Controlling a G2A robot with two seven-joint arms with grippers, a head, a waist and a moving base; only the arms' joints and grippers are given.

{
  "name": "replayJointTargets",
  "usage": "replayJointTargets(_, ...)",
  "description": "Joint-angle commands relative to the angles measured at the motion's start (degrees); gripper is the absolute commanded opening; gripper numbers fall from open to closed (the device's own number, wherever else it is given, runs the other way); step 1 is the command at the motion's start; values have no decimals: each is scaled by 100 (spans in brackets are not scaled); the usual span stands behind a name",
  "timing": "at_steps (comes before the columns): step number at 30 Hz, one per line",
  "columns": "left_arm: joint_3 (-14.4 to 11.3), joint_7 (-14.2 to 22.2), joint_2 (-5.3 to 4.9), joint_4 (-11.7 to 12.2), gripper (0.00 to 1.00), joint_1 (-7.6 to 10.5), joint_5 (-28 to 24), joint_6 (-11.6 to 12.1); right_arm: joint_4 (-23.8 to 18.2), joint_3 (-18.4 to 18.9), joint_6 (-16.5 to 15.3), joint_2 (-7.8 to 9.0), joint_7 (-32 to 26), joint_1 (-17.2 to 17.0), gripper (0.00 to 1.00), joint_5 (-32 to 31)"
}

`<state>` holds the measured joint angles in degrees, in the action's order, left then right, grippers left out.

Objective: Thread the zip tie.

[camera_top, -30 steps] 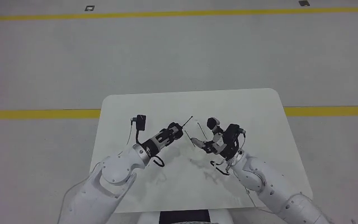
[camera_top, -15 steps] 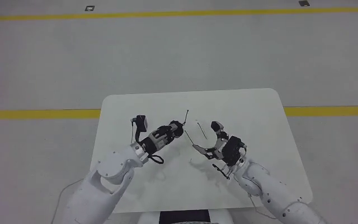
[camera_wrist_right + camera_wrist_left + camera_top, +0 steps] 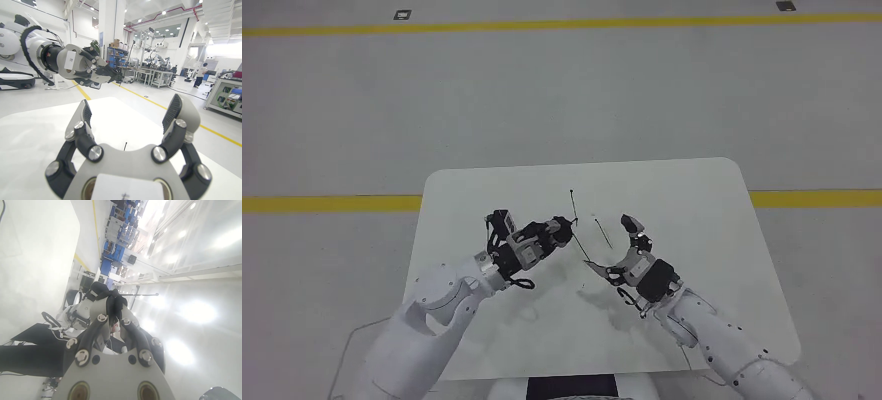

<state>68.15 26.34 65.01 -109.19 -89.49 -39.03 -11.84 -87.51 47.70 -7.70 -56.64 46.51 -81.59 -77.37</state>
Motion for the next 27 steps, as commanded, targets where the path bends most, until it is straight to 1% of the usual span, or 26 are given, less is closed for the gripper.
replayJointTargets(1,-11,90,-1,-9,0,-15,-105,19,62,-73,-13,-63,-26,146,100,3)
replayJointTargets(3,16,136,-9,-5,0,-22,-151,19,176,-159,-41,-140,-43,304,100,23)
replayJointTargets(6,26,213,-18,-32,0,-18,-88,116,176,-159,-41,-140,-43,304,100,23)
replayJointTargets(12,26,213,-18,-32,0,-18,-88,116,176,-159,-41,-140,-43,304,100,23)
replayJointTargets(14,8,141,-13,12,0,-12,-113,95,163,-157,-36,-142,-72,306,100,-18)
replayJointTargets(15,-12,145,-3,32,0,-12,-294,77,162,-145,-4,-146,-71,301,100,-83)
replayJointTargets(16,-4,163,9,64,0,3,-584,35,160,-124,76,-156,66,308,100,-202)
replayJointTargets(19,38,238,15,123,0,41,-987,-99,288,-114,245,-199,504,314,100,-360)
replayJointTargets(21,69,259,14,160,0,64,-1146,-158,380,-123,319,-232,672,341,100,-429)
replayJointTargets(23,81,284,17,207,0,78,-1335,-214,491,-140,459,-278,891,385,100,-506)
replayJointTargets(25,86,312,14,241,0,85,-1386,-238,589,-167,512,-321,1007,447,100,-557)
replayJointTargets(27,89,346,18,291,0,73,-1581,-272,713,-216,562,-379,1075,550,100,-619)
